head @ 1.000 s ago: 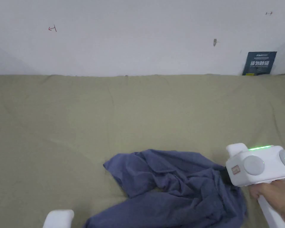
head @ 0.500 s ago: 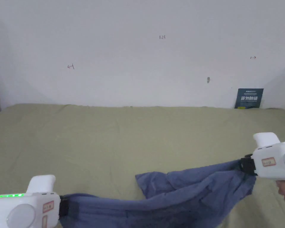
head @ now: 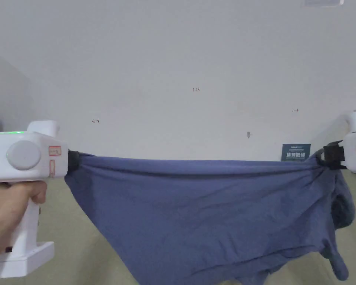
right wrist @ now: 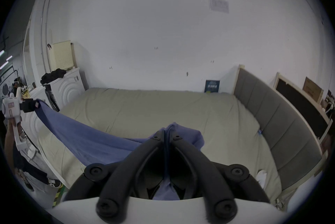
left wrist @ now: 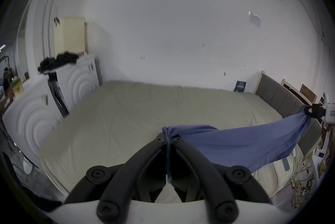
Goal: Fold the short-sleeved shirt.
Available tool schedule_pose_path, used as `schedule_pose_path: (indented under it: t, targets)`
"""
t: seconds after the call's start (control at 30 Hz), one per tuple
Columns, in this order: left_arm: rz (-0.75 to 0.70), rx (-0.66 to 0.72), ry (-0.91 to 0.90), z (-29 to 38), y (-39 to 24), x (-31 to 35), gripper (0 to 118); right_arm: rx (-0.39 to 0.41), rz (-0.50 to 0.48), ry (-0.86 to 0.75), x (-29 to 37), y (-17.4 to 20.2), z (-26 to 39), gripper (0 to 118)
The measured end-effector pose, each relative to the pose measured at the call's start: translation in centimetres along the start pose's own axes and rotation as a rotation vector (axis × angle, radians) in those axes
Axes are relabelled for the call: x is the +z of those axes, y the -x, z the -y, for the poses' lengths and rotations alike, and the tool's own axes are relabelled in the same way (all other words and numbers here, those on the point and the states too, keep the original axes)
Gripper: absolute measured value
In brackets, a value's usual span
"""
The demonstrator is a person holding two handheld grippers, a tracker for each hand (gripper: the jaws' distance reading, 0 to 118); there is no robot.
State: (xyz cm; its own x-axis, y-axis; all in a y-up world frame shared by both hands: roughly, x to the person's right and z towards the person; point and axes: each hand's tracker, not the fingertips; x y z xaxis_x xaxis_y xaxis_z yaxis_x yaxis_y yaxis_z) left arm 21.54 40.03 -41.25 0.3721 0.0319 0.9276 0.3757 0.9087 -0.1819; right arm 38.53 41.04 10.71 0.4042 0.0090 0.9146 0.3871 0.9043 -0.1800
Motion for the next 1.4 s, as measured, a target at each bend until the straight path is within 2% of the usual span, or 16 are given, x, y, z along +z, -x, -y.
schedule_pose_path:
  t: [0.23, 0.53, 0.8, 1.07, 1.4]
  targets:
    - [-0.015, -0.012, -0.038, -3.1, -1.0, 1.1, 0, 0.008, 0.045, -0.036, 2.0, 0.4, -2.5, 6]
    - [-0.055, -0.004, -0.034, -5.5, -1.3, -1.7, 0, 0.027, 0.075, -0.043, -0.8, 0.9, -5.1, 6]
    - [-0.094, 0.028, -0.026, -9.1, -2.0, -7.1, 0, 0.049, 0.118, -0.038, -7.6, 1.3, -9.7, 6]
    - [-0.174, -0.033, -0.047, -12.5, -3.5, -14.7, 0, 0.068, 0.152, -0.034, -16.7, 1.4, -13.0, 6]
    - [-0.202, -0.032, -0.012, -11.2, -3.7, -22.8, 0, 0.052, 0.172, 0.002, -25.5, 2.0, -12.3, 6]
